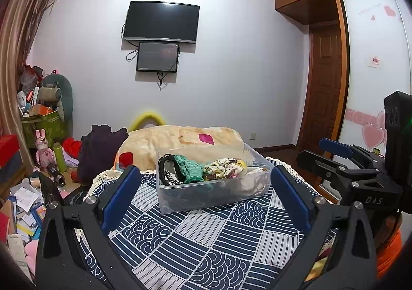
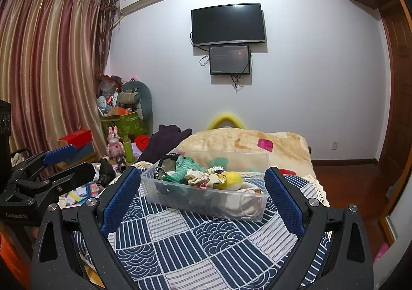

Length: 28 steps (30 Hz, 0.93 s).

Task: Organize soft objects

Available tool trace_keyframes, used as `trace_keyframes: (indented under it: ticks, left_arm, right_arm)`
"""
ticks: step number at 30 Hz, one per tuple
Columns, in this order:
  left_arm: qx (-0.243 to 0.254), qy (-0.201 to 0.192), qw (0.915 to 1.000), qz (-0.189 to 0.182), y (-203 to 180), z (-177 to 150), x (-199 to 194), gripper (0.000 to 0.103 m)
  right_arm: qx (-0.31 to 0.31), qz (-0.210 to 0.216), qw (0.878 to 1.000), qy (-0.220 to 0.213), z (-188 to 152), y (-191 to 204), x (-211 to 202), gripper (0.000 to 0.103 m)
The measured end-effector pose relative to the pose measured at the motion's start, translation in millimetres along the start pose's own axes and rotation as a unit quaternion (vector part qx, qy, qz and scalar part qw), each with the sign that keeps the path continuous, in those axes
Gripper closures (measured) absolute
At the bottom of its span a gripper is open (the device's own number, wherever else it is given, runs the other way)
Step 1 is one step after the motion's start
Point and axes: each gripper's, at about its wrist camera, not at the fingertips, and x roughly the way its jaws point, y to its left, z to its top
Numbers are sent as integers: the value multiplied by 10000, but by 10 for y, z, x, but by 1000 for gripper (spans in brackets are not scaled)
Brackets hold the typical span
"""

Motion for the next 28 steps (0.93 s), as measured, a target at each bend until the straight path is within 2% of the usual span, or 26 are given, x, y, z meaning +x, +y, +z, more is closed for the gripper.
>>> trace_keyframes:
  ticks: [28]
  left_arm:
    - [130, 72, 9999, -65, -83, -39, 7, 0]
  right_arm:
    - [18, 5, 10000, 44, -24, 6, 14, 6]
